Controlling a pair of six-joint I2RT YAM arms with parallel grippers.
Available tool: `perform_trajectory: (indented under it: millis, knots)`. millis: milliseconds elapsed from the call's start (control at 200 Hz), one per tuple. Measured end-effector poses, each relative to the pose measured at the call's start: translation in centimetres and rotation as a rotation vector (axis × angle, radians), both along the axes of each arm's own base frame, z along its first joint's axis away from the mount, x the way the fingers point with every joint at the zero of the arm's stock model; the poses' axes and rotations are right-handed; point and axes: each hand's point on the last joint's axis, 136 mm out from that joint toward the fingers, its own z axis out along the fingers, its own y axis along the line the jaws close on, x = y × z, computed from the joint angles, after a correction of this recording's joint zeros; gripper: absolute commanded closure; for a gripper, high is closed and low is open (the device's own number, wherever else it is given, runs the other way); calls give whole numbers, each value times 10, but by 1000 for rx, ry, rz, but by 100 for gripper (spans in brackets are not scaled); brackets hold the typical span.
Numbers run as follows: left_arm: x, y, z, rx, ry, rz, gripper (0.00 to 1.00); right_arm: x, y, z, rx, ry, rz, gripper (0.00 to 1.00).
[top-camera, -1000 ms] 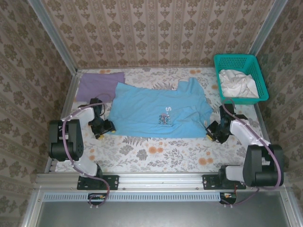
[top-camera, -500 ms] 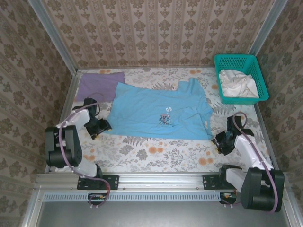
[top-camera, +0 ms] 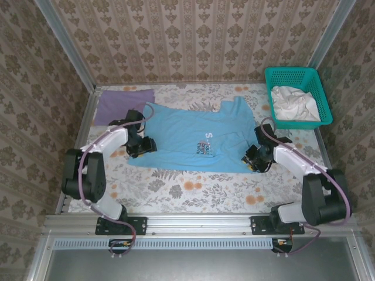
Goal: Fold and stack the t-shirts
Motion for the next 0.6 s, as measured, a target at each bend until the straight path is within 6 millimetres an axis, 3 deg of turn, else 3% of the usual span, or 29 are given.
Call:
perform_trajectory:
  millis: [140, 420, 600]
  knots:
    - [-19, 21, -33, 41, 100, 46, 44, -7, -10, -24, -22, 70, -37, 67]
    - [-19, 30, -32, 20, 81, 100, 44, -15, -29, -26, 26, 94, -200, 61]
    - [-35, 26, -32, 17, 102, 145, 44, -27, -30, -26, 62, 99, -241, 59]
